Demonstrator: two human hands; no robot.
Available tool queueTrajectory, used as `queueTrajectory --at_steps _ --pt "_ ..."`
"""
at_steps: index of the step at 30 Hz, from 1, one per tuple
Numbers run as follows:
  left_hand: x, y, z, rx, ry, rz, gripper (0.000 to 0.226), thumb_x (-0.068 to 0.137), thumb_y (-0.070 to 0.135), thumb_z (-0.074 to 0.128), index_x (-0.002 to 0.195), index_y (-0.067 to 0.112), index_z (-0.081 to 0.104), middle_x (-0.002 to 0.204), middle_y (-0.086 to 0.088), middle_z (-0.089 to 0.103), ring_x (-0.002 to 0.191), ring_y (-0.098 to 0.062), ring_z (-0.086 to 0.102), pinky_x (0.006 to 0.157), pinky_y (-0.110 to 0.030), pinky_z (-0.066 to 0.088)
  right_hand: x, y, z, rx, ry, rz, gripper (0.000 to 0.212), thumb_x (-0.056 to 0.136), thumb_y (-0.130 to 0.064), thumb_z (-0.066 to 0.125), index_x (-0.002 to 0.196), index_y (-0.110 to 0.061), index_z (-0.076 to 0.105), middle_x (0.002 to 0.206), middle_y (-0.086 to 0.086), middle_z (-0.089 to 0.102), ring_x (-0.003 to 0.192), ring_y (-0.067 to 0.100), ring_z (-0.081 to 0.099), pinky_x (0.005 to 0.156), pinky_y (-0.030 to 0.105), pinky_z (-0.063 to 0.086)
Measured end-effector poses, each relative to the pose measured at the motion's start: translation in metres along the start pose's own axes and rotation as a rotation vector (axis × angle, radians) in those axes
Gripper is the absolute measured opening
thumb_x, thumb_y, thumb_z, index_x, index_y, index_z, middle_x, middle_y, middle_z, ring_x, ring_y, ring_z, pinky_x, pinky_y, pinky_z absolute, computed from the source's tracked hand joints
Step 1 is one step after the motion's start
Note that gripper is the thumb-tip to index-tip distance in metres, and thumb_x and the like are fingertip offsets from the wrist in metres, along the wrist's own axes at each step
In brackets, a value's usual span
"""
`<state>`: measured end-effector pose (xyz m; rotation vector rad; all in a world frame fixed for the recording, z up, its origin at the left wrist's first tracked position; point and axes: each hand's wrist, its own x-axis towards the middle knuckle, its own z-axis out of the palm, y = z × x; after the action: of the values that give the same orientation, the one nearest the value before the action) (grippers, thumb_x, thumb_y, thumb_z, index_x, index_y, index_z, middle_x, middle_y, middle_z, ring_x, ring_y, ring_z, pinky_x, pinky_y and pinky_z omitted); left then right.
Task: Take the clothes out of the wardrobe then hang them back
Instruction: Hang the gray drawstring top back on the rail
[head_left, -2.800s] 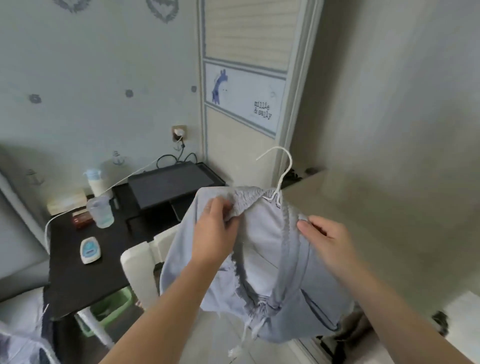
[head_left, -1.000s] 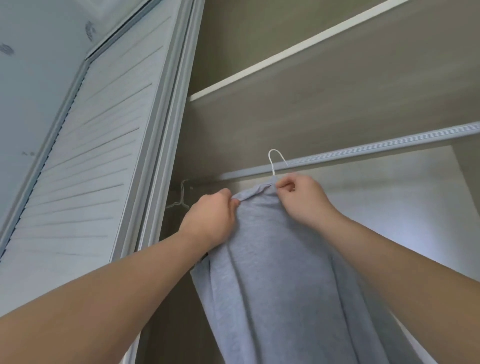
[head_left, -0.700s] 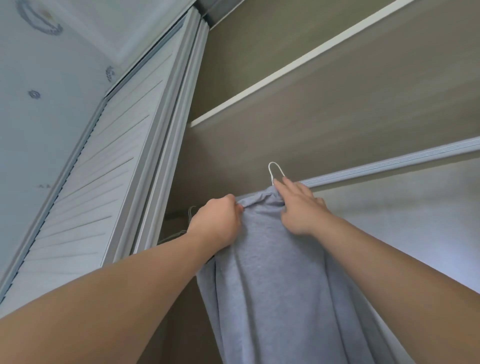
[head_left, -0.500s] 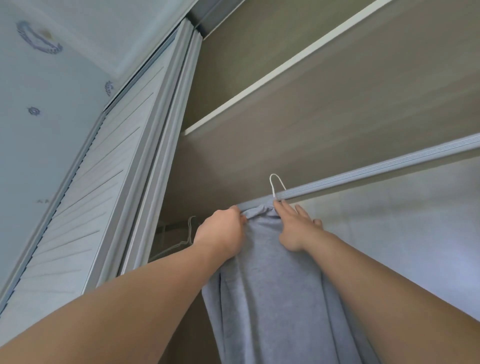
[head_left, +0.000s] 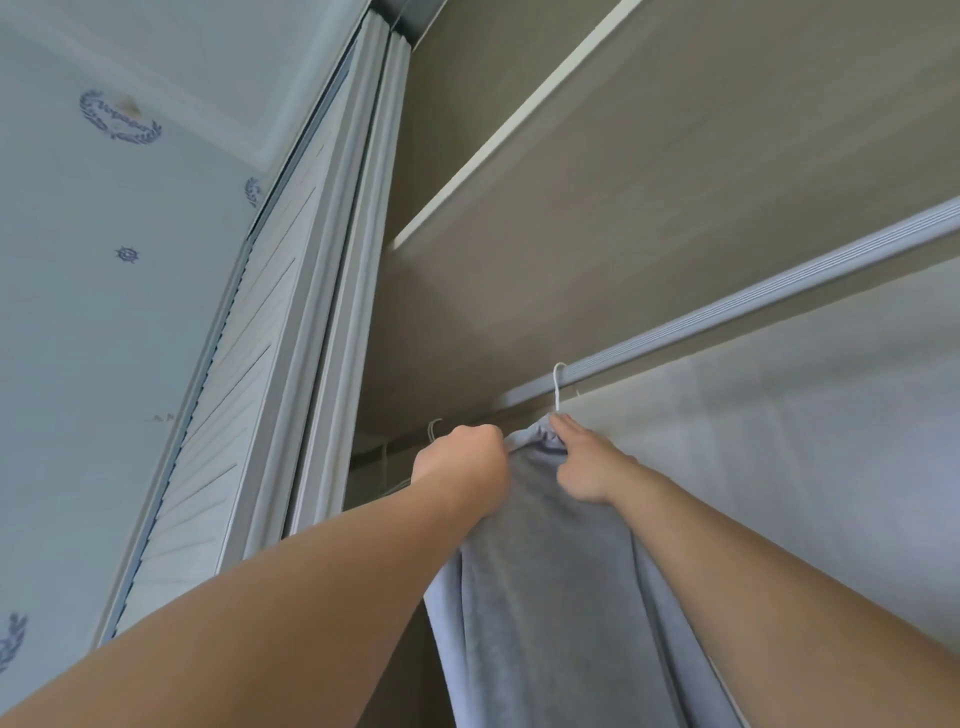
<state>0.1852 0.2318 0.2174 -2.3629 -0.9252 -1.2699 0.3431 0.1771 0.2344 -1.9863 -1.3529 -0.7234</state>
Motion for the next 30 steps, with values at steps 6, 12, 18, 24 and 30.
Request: queueTrajectory --at_steps 6,12,18,24,30 --pt "0.001 -0.01 0.001 0.179 -0.137 -0.065 0.029 0.094 0.004 0.045 0.119 0.011 0.057 0.121 -0.011 0.062 0.111 -0.033 0.061 0.079 -0.036 0.043 0.013 -0.013 0.021 0.049 -0.046 -0.006 0.064 0.089 -0.006 0.037 0.147 -0.03 0.026 0.154 -0.001 0.03 0.133 0.03 0.037 0.102 0.039 0.036" --pt "-0.003 -0.019 -0.004 0.242 -0.177 -0.004 0.026 0.094 0.005 0.047 0.118 0.009 0.057 0.11 -0.011 0.062 0.103 -0.032 0.06 0.082 -0.037 0.048 0.014 -0.01 0.032 0.14 -0.071 0.046 0.077 0.086 -0.01 0.036 0.154 -0.041 0.013 0.162 -0.001 0.02 0.142 0.029 0.031 0.113 0.049 0.031" --pt "-0.016 -0.033 -0.039 0.312 0.167 0.208 0.04 0.101 0.04 0.044 0.135 0.022 0.051 0.135 -0.005 0.052 0.126 -0.029 0.042 0.103 -0.043 0.036 -0.007 -0.03 0.011 0.275 0.164 -0.011 0.063 0.097 -0.036 0.046 0.153 -0.041 0.019 0.155 0.001 0.036 0.141 0.026 0.035 0.113 0.044 0.032" --pt "-0.06 -0.087 -0.111 0.267 0.546 0.24 0.041 0.099 0.048 0.041 0.135 0.03 0.052 0.147 0.004 0.047 0.145 -0.025 0.026 0.117 -0.044 0.022 -0.061 -0.103 -0.02 0.289 0.493 -0.215 0.058 0.102 -0.042 0.038 0.156 -0.033 0.017 0.163 -0.009 0.018 0.15 0.016 0.013 0.118 0.047 0.017" --pt "-0.147 -0.185 -0.183 0.321 0.546 0.118 0.052 0.096 0.05 0.032 0.144 0.031 0.039 0.16 0.0 0.031 0.153 -0.029 0.007 0.122 -0.05 0.007 -0.13 -0.218 -0.003 0.239 0.483 -0.458 0.062 0.1 -0.052 0.024 0.155 -0.037 -0.002 0.164 -0.014 -0.007 0.151 0.011 -0.01 0.12 0.049 -0.002"
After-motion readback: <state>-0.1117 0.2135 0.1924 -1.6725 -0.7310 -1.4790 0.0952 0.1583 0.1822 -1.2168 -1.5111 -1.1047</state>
